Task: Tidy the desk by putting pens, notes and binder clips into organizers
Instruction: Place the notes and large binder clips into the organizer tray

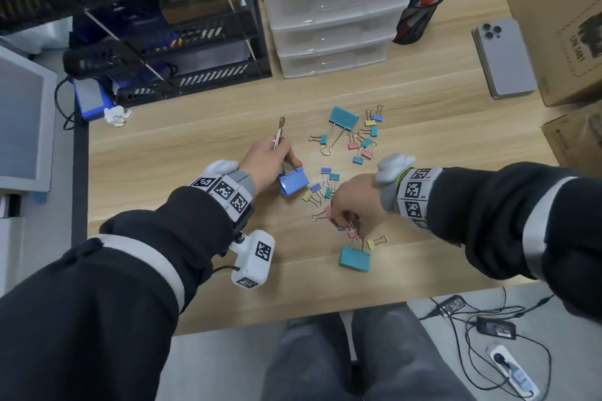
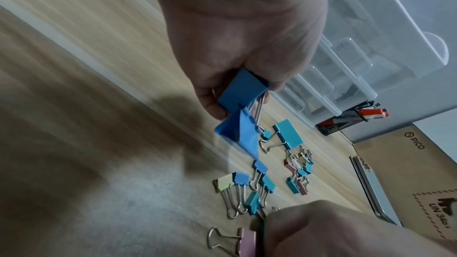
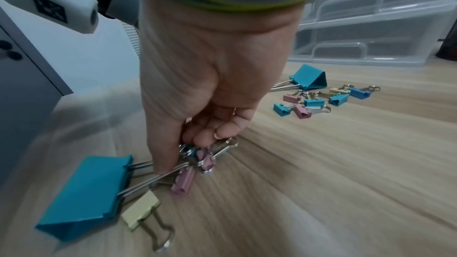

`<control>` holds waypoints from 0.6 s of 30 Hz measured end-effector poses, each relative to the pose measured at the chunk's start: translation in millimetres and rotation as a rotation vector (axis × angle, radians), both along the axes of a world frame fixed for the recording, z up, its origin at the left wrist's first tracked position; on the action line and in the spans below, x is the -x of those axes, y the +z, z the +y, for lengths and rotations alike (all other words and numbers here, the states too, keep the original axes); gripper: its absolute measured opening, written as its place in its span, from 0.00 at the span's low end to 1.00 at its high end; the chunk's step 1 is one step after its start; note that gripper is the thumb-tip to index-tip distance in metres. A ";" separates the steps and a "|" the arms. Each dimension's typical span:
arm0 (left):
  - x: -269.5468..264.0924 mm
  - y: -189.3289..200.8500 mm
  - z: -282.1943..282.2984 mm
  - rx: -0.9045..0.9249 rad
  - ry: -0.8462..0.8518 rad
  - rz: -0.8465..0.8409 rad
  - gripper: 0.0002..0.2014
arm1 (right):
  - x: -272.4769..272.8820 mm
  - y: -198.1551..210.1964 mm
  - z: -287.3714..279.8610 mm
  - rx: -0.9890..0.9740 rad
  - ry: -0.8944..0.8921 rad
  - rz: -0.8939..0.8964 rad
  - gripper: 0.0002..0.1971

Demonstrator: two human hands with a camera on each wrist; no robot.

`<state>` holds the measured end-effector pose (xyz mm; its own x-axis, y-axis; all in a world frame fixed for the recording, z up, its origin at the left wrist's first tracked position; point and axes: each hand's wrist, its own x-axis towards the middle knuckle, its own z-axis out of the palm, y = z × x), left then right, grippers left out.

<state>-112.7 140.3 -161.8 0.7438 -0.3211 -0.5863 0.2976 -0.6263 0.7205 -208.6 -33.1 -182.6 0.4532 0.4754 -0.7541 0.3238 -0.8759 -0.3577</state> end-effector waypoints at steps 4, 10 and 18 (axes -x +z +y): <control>-1.7 -1.2 -0.3 0.006 0.034 0.004 0.11 | -5.9 -2.0 -5.4 -0.015 -0.001 -0.034 0.09; -5.1 -5.6 1.8 -0.038 -0.033 0.015 0.15 | -13.4 0.3 -19.1 -0.067 -0.063 -0.070 0.13; -9.0 -3.9 -0.1 -0.029 -0.069 0.075 0.15 | -9.8 -2.7 -21.9 -0.014 0.009 -0.122 0.08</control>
<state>-103.7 140.2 -165.8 0.6743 -0.3516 -0.6494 0.3058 -0.6675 0.6789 -198.7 -55.1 -185.3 0.5368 0.4902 -0.6867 0.3733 -0.8679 -0.3277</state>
